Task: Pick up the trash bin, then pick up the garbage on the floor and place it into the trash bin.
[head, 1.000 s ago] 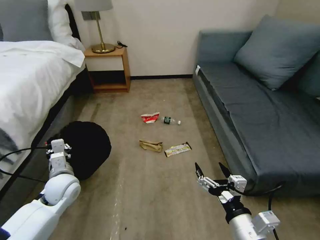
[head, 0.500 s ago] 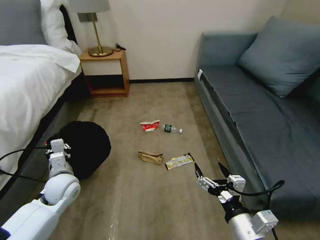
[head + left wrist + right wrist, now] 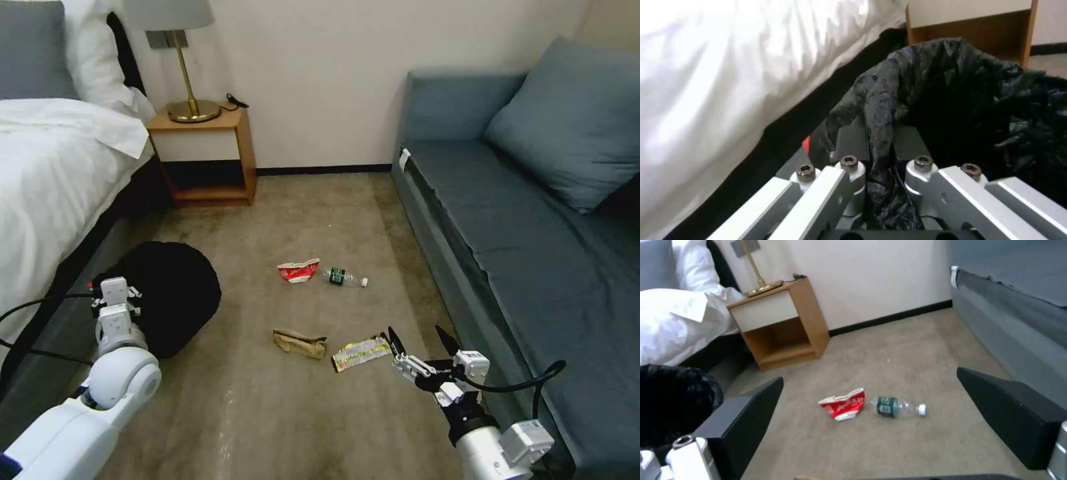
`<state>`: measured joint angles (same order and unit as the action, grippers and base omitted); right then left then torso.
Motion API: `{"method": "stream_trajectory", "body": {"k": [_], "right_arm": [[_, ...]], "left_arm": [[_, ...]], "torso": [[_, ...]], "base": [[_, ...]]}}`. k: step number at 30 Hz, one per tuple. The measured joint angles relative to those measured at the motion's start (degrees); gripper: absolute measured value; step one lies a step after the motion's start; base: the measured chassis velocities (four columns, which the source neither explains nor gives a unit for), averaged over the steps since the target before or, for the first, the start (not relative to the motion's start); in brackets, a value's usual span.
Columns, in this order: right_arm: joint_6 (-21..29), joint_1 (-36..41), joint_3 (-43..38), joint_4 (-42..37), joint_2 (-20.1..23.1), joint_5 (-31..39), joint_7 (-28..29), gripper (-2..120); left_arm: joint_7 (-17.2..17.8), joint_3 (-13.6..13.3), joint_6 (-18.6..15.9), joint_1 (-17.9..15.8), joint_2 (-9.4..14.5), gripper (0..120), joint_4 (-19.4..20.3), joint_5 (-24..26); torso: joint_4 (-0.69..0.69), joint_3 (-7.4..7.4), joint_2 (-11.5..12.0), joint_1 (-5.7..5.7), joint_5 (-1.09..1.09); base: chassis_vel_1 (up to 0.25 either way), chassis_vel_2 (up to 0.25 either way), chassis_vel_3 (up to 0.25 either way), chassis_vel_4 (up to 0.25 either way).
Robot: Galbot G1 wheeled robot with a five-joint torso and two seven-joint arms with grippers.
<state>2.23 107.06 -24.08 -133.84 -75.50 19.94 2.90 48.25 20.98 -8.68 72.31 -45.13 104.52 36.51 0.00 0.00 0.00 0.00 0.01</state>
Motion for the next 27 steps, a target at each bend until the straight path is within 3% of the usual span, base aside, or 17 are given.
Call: {"method": "stream_trajectory", "body": {"k": [5,15,20,27], "right_arm": [[0.4,-0.1,0.2,0.0,0.0,-0.3,0.3,100],[0.3,-0.6,0.2,1.1,1.8,-1.7,0.9,100],[2.2,-2.1,-1.2,1.7,7.4,-1.5,0.8,100],[5.3,-7.3,-3.6,1.6,17.8,5.3,-1.4,100]], "left_arm": [[0.0,0.0,0.2,-0.1,0.1,7,-0.1,0.0],[0.0,-0.1,0.8,-0.1,0.2,7,-0.2,0.0],[-0.3,0.3,1.7,0.5,0.7,7,0.4,-0.3],[-0.9,0.9,2.8,1.7,1.0,7,1.2,-1.6]], "torso": [[0.01,-0.01,0.0,0.0,0.0],[0.0,0.0,0.0,0.0,0.0],[0.0,0.0,0.0,0.0,0.0],[0.01,0.0,0.0,0.0,0.01]], "base": [[-0.124,0.103,0.095,-0.108],[0.0,0.003,0.005,-0.004],[0.0,0.0,0.0,0.0],[0.0,0.0,0.0,0.0]]}}
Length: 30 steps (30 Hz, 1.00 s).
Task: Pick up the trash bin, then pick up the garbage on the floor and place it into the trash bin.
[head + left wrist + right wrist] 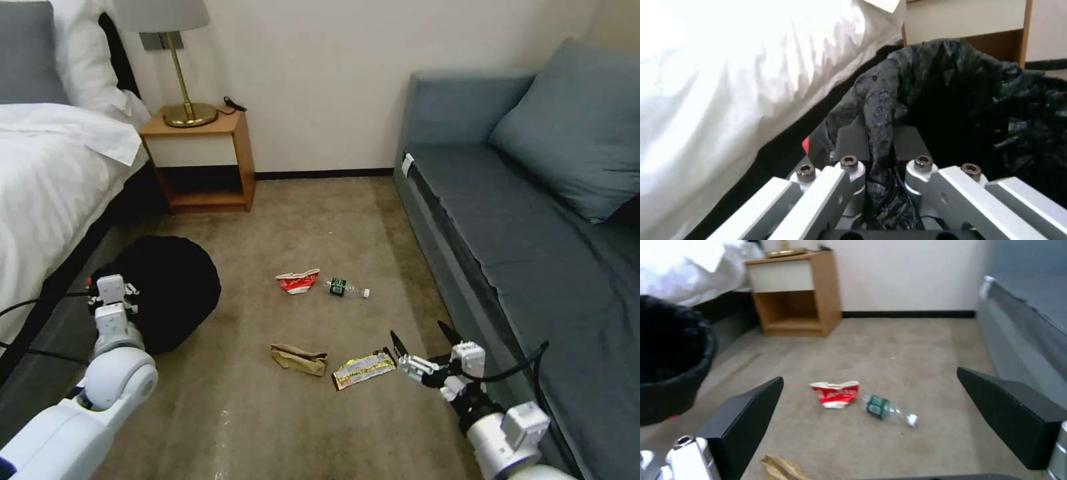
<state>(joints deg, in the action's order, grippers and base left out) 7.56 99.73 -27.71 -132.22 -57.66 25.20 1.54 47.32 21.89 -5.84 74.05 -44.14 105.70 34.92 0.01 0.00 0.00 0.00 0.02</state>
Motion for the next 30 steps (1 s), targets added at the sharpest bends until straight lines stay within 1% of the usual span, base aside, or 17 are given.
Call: {"method": "stream_trajectory", "body": {"k": [3,4,7,8,10,12,13,15,16,17,20,21,24,25,28,29,30], "right_arm": [[0.3,-4.2,0.4,1.5,7.3,3.9,-1.3,100],[0.3,-4.2,0.4,1.5,7.3,3.9,-1.3,100],[0.3,-11.1,2.3,5.3,16.2,9.2,-3.3,100],[0.3,-11.1,2.3,5.3,16.2,9.2,-3.3,100],[0.3,-16.3,4.8,8.2,21.2,12.7,-5.4,100],[0.6,-22.3,8.8,10.8,24.5,15.7,-8.2,100],[0.6,-22.3,8.8,10.8,24.5,15.7,-8.2,100],[1.1,-30.3,15.1,13.4,26.5,18.6,-10.2,100],[1.3,-34.3,18.4,14.5,26.8,19.5,-10.7,100],[1.3,-34.3,18.4,14.5,26.8,19.5,-10.7,100],[2.3,-46.4,30.5,18.3,26.2,21.2,-11.6,100],[2.3,-46.4,30.5,18.3,26.2,21.2,-11.6,100],[4.1,-58.3,42.1,22.2,23.3,23.5,-11.7,100],[4.1,-58.3,42.1,22.2,23.3,23.5,-11.7,100],[5.2,-65.7,51.1,27.1,19.6,23.3,-11.7,100],[5.2,-65.7,51.1,27.1,19.6,23.3,-11.7,100],[5.4,-67.2,53.5,28.6,18.4,22.9,-11.8,100]], "left_arm": [[-0.2,0.1,0.6,0.8,-0.2,7,0.6,-0.7],[-0.2,0.1,0.6,0.8,-0.2,7,0.6,-0.7],[-1.0,0.1,2.3,1.1,-0.3,7,0.1,-1.5],[-1.0,0.1,2.3,1.1,-0.3,7,0.1,-1.5],[-1.3,0.0,3.2,0.9,-0.1,7,-0.6,-2.0],[-1.4,-0.3,3.4,0.6,0.0,7,-0.9,-2.1],[-1.4,-0.3,3.4,0.6,0.0,7,-0.9,-2.1],[-1.5,-0.5,3.6,0.5,0.1,7,-0.9,-2.1],[-1.6,-0.6,3.8,0.6,0.3,7,-0.9,-2.1],[-1.6,-0.6,3.8,0.6,0.3,7,-0.9,-2.1],[-2.1,-0.9,4.6,0.7,1.4,7,-0.9,-2.0],[-2.1,-0.9,4.6,0.7,1.4,7,-0.9,-2.0],[-2.4,-1.4,5.3,0.3,2.9,7,-0.9,-1.2],[-2.4,-1.4,5.3,0.3,2.9,7,-0.9,-1.2],[-2.6,-1.7,5.7,-0.3,4.2,7,-0.9,-0.6],[-2.6,-1.7,5.7,-0.3,4.2,7,-0.9,-0.6],[-2.6,-1.7,5.8,-0.4,4.4,7,-0.9,-0.4]], "torso": [[-0.01,0.0,0.0,0.0,0.0],[-0.01,0.0,0.0,0.0,0.0],[-0.01,-0.01,0.0,0.0,0.0],[-0.01,-0.01,0.0,0.0,0.0],[-0.01,-0.01,0.0,0.0,-0.01],[0.0,-0.01,0.0,0.0,-0.01],[0.0,-0.01,0.0,0.0,-0.01],[0.0,-0.01,0.0,0.0,-0.01],[-0.01,-0.01,0.0,0.0,-0.01],[-0.01,-0.01,0.0,0.0,-0.01],[-0.01,-0.01,0.0,0.0,-0.02],[-0.01,-0.01,0.0,0.0,-0.02],[-0.01,-0.01,0.0,0.0,-0.03],[-0.01,-0.01,0.0,0.0,-0.03],[-0.02,-0.01,0.0,0.0,-0.03],[-0.02,-0.01,0.0,0.0,-0.03],[-0.02,-0.02,0.0,0.0,-0.02]], "base": [[0.0,0.0,0.0,0.0],[0.0,0.0,0.0,0.0],[0.0,0.0,0.0,0.0],[0.0,0.0,0.0,0.0],[0.0,0.0,0.0,0.0],[0.0,0.0,0.0,0.0],[0.0,0.0,0.0,0.0],[0.0,0.0,0.0,0.0],[0.0,0.0,0.0,0.0],[0.0,0.0,0.0,0.0],[0.0,0.0,0.0,0.0],[0.0,0.0,0.0,0.0],[0.0,0.0,0.0,0.0],[0.0,0.0,0.0,0.0],[0.0,0.0,0.0,0.0],[0.0,0.0,0.0,0.0],[0.0,0.0,0.0,0.0]]}}
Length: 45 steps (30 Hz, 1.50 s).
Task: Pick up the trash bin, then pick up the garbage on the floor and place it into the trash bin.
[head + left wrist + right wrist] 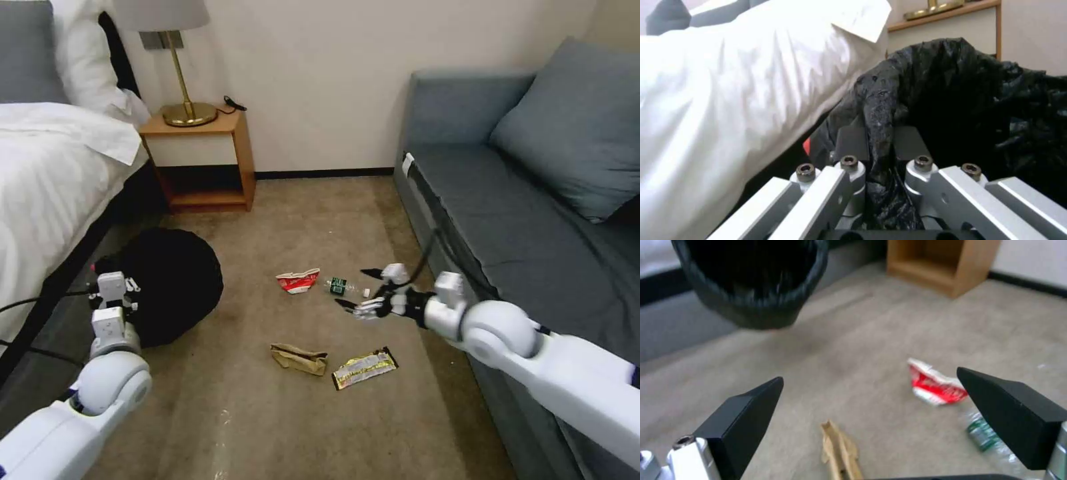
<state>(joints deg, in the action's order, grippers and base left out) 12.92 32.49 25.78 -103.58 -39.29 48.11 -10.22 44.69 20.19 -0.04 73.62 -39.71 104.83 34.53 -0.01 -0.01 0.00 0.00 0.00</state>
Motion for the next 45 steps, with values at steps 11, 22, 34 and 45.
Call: {"method": "stream_trajectory", "body": {"k": [11,22,34,45], "right_arm": [[1.6,-8.6,14.2,10.6,-8.5,-6.5,-3.4,100],[1.2,-10.8,18.6,23.0,-17.8,-13.8,-7.2,100],[-2.5,-9.9,18.9,42.5,-28.9,-27.6,-11.6,100],[-6.4,-7.6,16.4,53.7,-34.6,-36.1,-13.1,100]], "left_arm": [[0.0,1.2,0.4,1.1,1.6,7,2.4,0.3],[0.3,1.5,0.7,1.4,1.7,7,2.4,0.0],[0.5,1.9,1.0,1.8,1.1,7,2.5,-0.3],[0.7,1.5,1.4,2.2,0.5,7,2.5,-0.7]], "torso": [[0.01,0.01,0.0,0.0,-0.01],[0.01,0.01,0.0,0.0,-0.01],[0.01,0.01,0.0,0.0,-0.01],[0.01,0.01,0.0,0.0,-0.01]], "base": [[0.0,0.0,0.0,0.0],[0.0,0.0,0.0,0.0],[0.0,0.0,0.0,0.0],[0.0,0.0,0.0,0.0]]}}
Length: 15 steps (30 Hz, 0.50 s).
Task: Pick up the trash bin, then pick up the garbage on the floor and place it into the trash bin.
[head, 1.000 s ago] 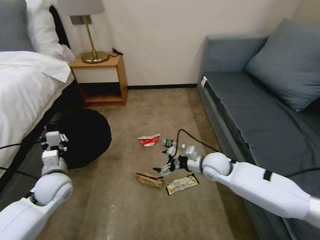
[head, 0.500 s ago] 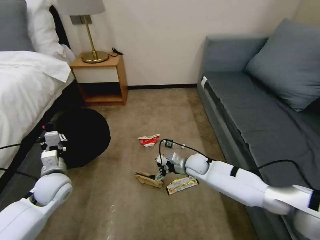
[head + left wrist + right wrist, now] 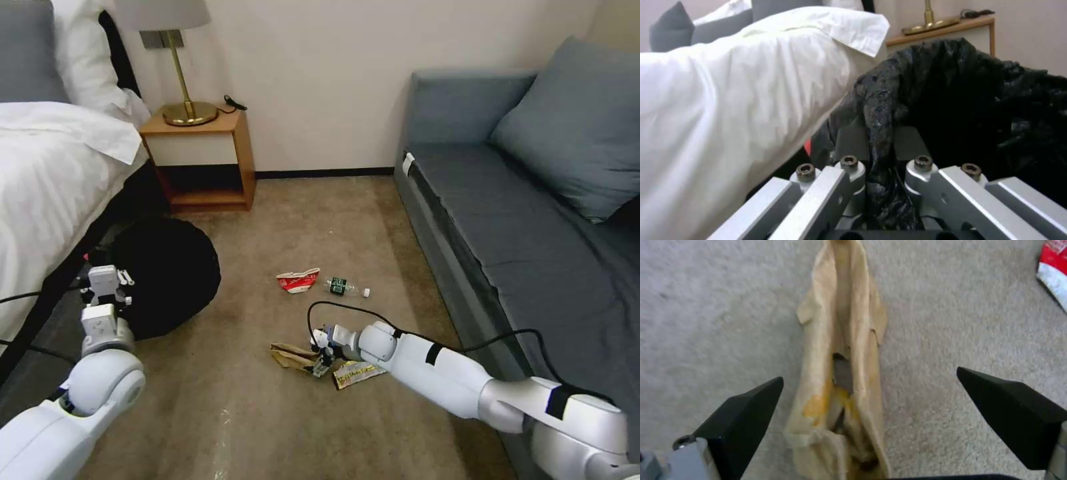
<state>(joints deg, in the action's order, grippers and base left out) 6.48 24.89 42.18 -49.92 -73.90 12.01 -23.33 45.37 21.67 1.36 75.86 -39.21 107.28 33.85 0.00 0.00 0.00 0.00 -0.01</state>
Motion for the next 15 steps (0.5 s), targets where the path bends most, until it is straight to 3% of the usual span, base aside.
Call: {"method": "stream_trajectory", "body": {"k": [10,15], "right_arm": [[-3.3,1.7,-3.6,6.6,-3.4,-7.9,-1.3,99],[-3.5,2.0,-4.4,7.5,-4.0,-9.1,-2.0,84]], "left_arm": [[0.1,-0.1,0.1,0.4,-0.6,7,-0.2,-0.3],[0.1,-0.1,0.2,0.4,-0.7,7,-0.2,-0.4]], "torso": [[0.0,0.0,0.0,0.0,0.0],[0.0,0.0,0.0,0.0,0.0]], "base": [[0.0,0.0,0.0,0.0],[0.0,0.0,0.0,0.0]]}}
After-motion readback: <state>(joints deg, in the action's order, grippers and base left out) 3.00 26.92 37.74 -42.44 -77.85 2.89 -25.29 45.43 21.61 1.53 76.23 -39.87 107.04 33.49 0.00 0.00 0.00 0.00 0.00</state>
